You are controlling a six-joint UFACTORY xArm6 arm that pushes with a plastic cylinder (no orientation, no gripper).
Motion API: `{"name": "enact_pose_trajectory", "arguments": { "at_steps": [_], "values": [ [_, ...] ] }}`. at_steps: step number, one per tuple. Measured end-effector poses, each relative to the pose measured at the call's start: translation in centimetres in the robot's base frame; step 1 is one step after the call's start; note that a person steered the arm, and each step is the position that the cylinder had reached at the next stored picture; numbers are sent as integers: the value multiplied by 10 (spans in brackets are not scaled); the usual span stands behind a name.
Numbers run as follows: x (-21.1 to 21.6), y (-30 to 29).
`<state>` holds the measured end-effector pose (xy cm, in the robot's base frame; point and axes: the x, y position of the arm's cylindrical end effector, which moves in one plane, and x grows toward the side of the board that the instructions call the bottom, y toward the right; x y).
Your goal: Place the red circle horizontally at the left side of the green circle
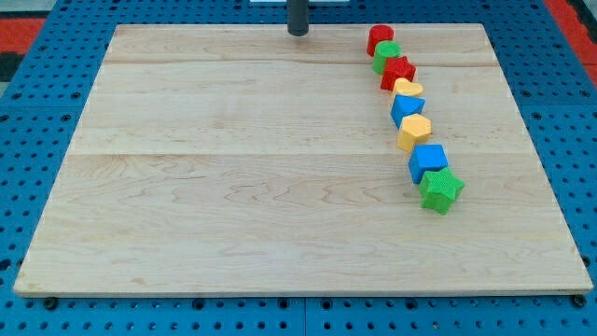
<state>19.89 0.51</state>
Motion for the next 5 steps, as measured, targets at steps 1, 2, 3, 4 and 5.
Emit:
{"name": "enact_pose_trajectory", "arguments": {
  "at_steps": [1, 2, 3, 4, 5],
  "values": [
    [-6, 31],
    [-7, 47],
    [-6, 95],
    [-7, 111],
    [-6, 160]
  ]
}}
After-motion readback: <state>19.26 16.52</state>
